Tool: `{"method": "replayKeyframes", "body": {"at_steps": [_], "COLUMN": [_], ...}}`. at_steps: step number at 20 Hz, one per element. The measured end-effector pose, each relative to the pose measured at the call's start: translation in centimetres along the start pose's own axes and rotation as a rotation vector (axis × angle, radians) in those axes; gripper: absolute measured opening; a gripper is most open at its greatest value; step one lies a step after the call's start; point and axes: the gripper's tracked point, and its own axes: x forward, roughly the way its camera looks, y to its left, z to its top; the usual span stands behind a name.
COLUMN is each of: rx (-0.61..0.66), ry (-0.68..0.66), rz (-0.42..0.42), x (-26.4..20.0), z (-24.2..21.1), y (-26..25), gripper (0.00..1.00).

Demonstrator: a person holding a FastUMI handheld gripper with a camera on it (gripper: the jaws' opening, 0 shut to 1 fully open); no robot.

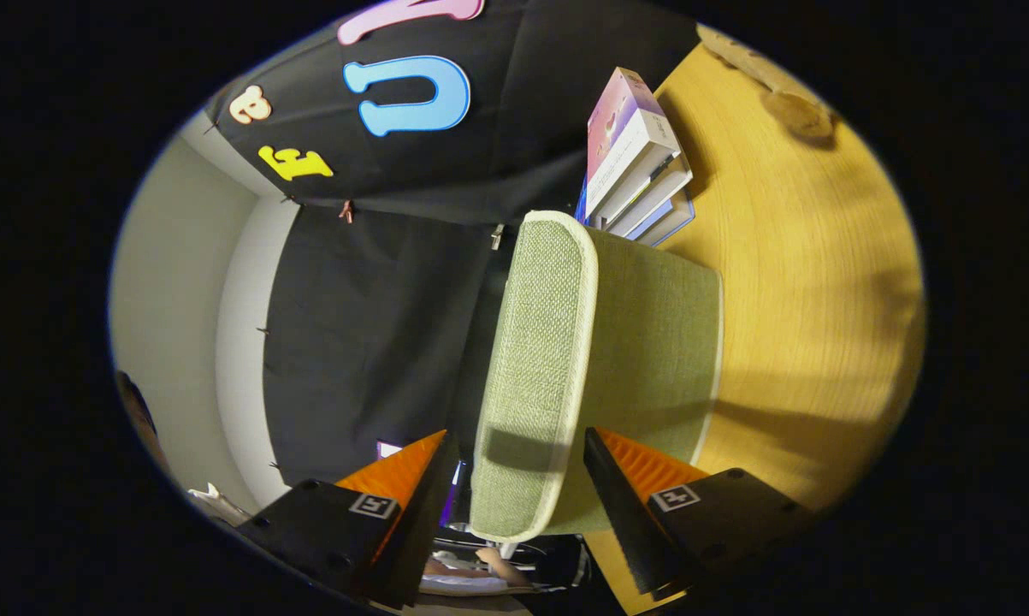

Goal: Open the storage box then place both shoes into the box .Put the left shoe in first, then the right shoe, with the right side of both shoes facing outward in a uniform manner.

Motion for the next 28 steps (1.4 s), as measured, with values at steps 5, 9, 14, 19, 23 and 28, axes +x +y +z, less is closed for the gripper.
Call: {"method": "replayKeyframes", "body": {"at_steps": [5,9,14,19,23,28], "rx": [0.085,0.022,-0.066,-0.194,-0.277,-0.415], "ry": [0.006,-0.022,-0.058,-0.109,-0.132,-0.095], "rz": [0.010,0.033,-0.005,-0.041,-0.062,-0.117], "x": [-0.4,-0.3,-0.5,1.2,4.2,8.9], "z": [-0.4,-0.3,0.2,1.2,1.3,0.1], "y": [-1.3,0.2,3.3,9.1,13.5,17.5], "gripper": [0.38,0.07,0.05,0.07,0.07,0.07]}}
